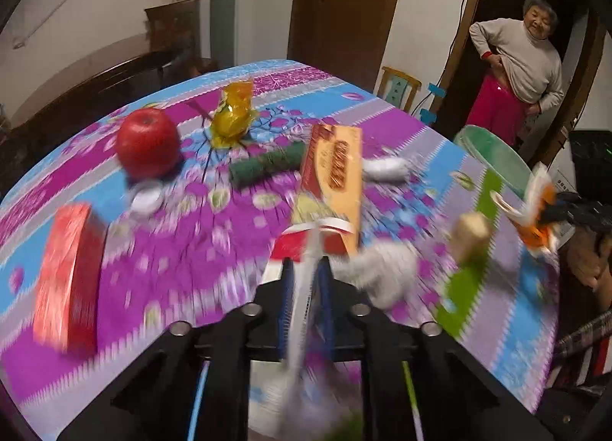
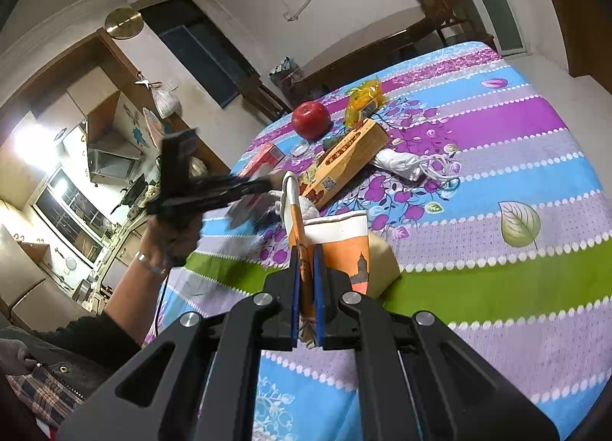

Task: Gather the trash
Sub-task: 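Carry the white box and orange bag in both tools toward the green bin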

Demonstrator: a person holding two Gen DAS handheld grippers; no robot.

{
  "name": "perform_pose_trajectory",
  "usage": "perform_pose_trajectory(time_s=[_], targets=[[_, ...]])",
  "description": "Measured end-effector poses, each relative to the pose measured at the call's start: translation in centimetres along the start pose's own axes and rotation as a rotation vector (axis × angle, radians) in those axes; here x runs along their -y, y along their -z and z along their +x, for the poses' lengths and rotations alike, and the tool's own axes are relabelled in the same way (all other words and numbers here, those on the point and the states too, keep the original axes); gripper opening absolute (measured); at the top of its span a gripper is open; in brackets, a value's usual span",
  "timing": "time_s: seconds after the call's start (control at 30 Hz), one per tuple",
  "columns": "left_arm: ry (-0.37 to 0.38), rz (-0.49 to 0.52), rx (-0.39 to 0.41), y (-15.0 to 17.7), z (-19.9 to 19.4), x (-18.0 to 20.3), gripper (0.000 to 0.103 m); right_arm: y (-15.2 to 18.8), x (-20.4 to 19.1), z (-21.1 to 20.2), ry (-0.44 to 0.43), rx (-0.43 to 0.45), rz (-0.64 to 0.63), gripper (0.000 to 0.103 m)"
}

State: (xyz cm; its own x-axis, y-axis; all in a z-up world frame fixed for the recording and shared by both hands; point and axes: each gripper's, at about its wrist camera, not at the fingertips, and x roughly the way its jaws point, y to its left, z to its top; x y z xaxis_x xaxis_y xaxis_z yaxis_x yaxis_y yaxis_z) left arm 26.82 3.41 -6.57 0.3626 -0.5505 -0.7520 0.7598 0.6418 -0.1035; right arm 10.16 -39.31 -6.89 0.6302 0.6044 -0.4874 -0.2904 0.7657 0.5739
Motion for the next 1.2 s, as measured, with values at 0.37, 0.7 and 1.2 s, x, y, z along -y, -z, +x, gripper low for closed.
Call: perform_pose_trajectory(time_s=[0.37, 0.7, 1.2], targets=[[-0.021, 0.015, 0.176, 0.7, -8.7, 8.1, 0.012, 0.8, -3.0, -3.1, 0.085, 0.100, -0.078, 0.005], [0.066, 0.091, 0.252, -8.9, -6.9, 21.3, 0.012, -0.8, -2.2, -14.3, 0.295, 0.298, -0.109, 0.005], [0.185, 0.157, 0.209, -22.8, 10.5, 40.2, 0.012, -1.6, 10.7, -24.1, 0.807, 0.267, 0.064, 0.005]])
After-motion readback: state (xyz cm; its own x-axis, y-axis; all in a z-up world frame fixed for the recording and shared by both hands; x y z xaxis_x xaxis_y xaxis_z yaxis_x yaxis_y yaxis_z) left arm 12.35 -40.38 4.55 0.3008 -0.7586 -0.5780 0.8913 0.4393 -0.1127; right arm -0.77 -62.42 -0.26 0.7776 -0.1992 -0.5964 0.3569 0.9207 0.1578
